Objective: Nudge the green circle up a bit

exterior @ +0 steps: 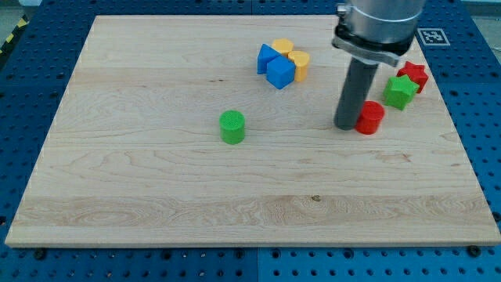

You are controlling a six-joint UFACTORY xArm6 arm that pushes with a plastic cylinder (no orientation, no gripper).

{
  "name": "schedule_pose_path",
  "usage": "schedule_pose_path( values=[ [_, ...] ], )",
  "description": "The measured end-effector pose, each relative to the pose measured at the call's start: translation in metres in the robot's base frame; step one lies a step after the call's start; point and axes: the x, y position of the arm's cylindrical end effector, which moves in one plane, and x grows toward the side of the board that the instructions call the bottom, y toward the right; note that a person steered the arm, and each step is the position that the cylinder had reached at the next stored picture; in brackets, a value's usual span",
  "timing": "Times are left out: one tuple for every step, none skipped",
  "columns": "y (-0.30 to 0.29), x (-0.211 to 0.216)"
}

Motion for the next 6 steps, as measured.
schedule_pose_path(
  values=[
    [0.035,0.0],
    [0.061,0.0],
    [0.067,0.0],
    [0.051,0.004],
    [-0.008,0.034],
    [-0.08,0.063]
  ],
)
